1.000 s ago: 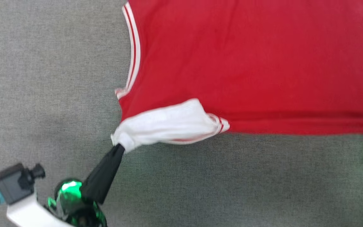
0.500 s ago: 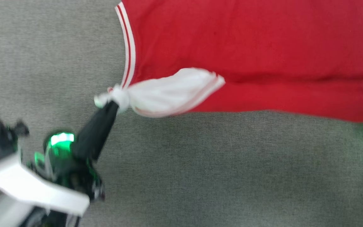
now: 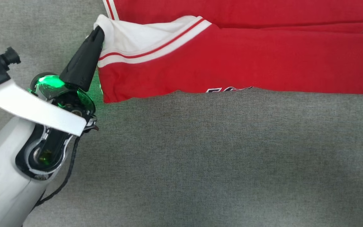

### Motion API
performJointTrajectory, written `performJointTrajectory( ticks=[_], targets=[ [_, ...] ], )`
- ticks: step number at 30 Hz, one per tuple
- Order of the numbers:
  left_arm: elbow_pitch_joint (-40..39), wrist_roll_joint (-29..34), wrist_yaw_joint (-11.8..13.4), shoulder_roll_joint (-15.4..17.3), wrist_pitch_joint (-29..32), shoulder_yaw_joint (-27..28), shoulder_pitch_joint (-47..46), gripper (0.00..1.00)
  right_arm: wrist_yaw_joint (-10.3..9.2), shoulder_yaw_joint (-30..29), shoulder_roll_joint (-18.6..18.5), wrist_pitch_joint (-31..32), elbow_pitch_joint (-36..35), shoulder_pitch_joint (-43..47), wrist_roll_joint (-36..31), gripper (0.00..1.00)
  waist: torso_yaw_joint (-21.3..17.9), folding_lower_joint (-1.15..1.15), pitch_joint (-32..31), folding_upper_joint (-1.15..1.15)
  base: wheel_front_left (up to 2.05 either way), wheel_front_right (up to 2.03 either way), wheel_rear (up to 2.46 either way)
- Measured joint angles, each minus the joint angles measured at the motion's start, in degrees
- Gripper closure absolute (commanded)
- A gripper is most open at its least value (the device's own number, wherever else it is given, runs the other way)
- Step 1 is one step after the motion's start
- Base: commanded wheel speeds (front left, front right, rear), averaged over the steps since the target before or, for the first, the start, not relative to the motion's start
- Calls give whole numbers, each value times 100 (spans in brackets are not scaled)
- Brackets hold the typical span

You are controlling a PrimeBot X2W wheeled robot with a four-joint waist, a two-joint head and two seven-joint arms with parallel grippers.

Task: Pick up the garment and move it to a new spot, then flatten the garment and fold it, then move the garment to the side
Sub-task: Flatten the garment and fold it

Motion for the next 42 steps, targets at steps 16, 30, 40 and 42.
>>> performJointTrajectory(
  ticks=[16, 30, 40, 42],
  targets=[
    [1040, 581, -29, 254, -22, -895, -515, 12, 0, 431, -109, -617, 365, -52, -75, 0, -70, 0, -67, 0, 0, 0, 0],
    [430, 914, 29, 1891, 1590, -1771, -1440, 0, 0, 202, -138, -742, -7, 276, -210, 0, 99, 0, -664, 0, 0, 0, 0],
    [483, 261, 459, 1690, 3827, -2396, -1750, 0, 0, 282, -37, -750, -105, 307, -203, 0, -40, 0, -610, 0, 0, 0, 0],
    [668, 189, 445, 1596, 3998, -2426, -1821, 0, 0, 289, -27, -786, -102, 282, -201, 0, -119, 0, -569, 0, 0, 0, 0]
  ],
)
